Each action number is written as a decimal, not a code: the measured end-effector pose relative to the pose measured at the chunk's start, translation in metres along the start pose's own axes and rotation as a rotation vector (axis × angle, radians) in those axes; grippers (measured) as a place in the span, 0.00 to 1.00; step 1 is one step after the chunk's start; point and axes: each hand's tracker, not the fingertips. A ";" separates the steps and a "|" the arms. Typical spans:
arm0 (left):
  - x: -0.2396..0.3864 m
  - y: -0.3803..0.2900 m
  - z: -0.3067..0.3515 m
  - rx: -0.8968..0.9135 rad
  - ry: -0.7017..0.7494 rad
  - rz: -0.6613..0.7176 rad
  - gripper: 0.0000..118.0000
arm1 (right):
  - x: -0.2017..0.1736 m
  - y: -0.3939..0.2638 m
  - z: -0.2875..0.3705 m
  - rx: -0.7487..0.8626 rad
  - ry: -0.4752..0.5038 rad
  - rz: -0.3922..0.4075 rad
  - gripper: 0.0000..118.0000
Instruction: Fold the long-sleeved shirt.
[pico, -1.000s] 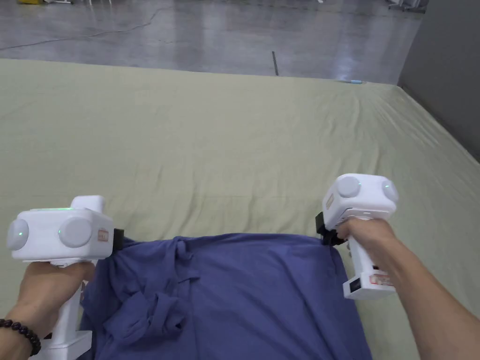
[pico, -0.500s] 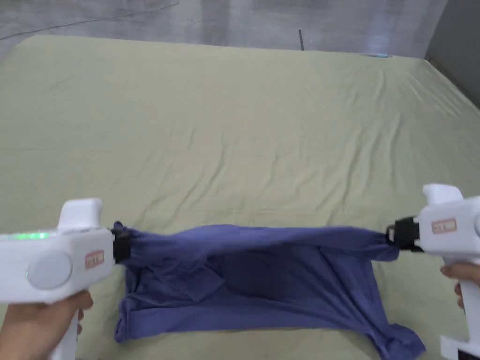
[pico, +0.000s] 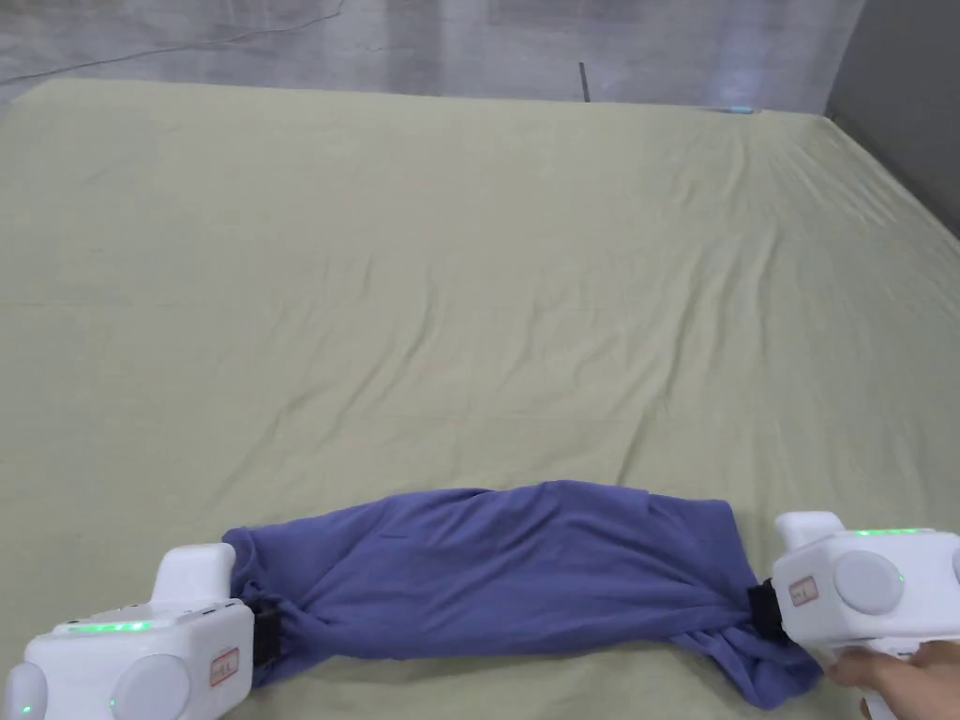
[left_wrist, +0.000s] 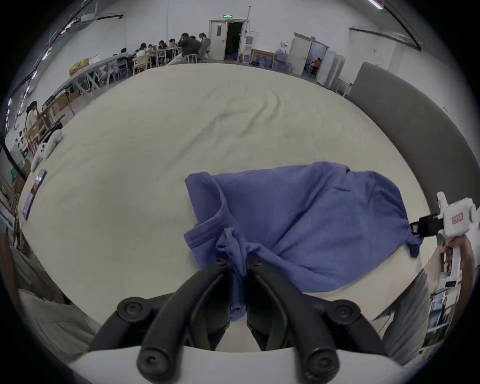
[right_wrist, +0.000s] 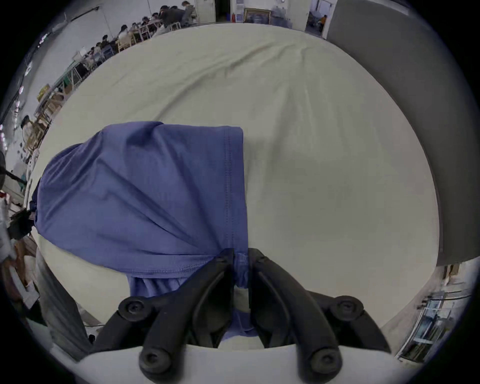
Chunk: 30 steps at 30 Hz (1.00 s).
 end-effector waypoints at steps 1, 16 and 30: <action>-0.003 0.002 0.003 0.005 -0.014 0.032 0.18 | 0.000 0.002 0.005 0.010 -0.005 0.011 0.18; -0.044 0.035 0.057 0.146 -0.119 0.175 0.00 | -0.041 0.010 0.076 0.342 0.135 0.000 0.02; -0.084 0.005 -0.031 -0.101 -0.683 0.602 1.00 | -0.067 0.015 0.075 0.299 0.143 0.068 0.02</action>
